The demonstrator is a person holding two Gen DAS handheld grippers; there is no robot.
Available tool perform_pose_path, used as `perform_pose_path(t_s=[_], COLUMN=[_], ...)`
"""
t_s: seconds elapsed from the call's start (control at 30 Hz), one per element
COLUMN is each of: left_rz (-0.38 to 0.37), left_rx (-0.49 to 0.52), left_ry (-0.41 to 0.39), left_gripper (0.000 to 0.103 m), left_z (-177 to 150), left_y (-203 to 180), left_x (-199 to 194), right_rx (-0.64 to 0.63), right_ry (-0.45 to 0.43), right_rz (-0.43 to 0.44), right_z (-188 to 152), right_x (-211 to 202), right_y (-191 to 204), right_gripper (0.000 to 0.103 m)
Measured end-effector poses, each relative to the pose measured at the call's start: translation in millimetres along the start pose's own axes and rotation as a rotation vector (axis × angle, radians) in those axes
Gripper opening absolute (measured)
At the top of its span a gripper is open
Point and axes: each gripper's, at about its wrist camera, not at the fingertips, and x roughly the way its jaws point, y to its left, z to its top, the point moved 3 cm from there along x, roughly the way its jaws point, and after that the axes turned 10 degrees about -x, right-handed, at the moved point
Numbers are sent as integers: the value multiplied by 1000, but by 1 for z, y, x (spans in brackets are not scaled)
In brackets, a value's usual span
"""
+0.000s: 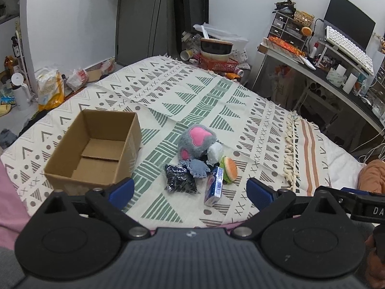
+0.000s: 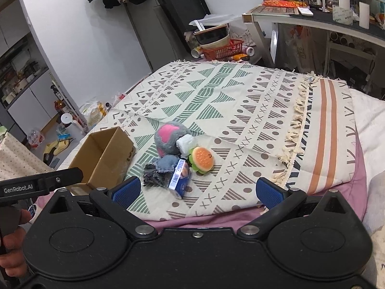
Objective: Organize soft objects
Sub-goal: 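Grasp the blue-and-white tissue pack with the left tool while the right tool reaches toward the burger plush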
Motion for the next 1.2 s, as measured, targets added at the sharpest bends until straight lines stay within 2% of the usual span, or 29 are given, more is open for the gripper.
perform_pose_path(t_s=[0.13,0.27,0.43,0.47,0.57,0.77,1.0,1.2], left_rz=[-9,-29,-52,-55,-59,-43,-22,-26], left_rx=[0,8,14,22,38,53,26,-14], left_ry=[2,28,52,59,77,99,140,199], left_gripper=[99,93,88,84,78,74,61,56], left_z=[4,5,6,7,8,12,10,0], left_y=[-3,-9,-18,-21,-30,-42,-45,-39], left_x=[15,31,51,56,68,89,121,149], right_rx=[28,45,99,109,126,146,190,239], right_ry=[9,21,21,22,31,37,60,84], right_rz=[20,29,89,98,99,92,94,119], right_z=[2,4,4,5,7,13,15,13], right_x=[14,28,44,48,60,79,103,123], right_y=[-13,-21,-29,-31,-33,-39,-52,-59], right_gripper=[103,102,102,102,102,101,95,88])
